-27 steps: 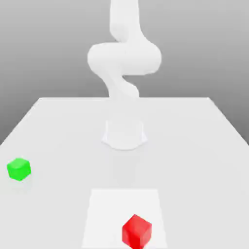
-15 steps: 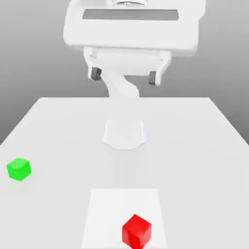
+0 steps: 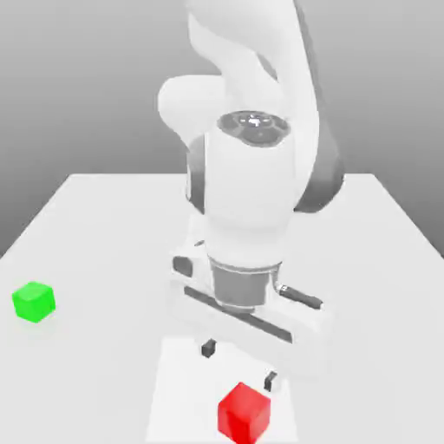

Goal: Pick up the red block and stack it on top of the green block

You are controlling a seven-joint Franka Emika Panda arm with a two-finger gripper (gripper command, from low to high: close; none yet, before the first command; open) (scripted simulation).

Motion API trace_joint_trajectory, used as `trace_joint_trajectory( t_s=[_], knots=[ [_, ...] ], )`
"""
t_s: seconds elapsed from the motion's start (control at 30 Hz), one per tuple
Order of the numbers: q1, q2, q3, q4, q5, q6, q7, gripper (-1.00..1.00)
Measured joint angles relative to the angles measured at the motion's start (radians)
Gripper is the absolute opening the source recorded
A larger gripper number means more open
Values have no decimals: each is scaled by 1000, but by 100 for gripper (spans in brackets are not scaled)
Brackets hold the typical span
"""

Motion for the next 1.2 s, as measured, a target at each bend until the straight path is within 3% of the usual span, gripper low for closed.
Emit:
trace_joint_trajectory(
  t_s=[0.1, 0.13, 0.37, 0.53, 0.8, 0.97, 1.07, 1.2],
  knots=[
    [36, 109, -45, 16, -41, 86, 36, 0],
    [46, 135, -57, 20, -53, 107, 46, -100],
    [46, 136, -57, 20, -54, 110, 47, -100],
    [7, -19, -16, -9, 27, -14, -13, -100],
    [-232, -151, -232, -120, 70, -42, -56, -100],
    [-608, -260, -400, -203, 102, -58, -93, -100],
    [-738, -248, -383, -229, 138, -17, -123, -100],
    [-717, -114, -330, -226, 188, 113, -159, -100]
  ],
)
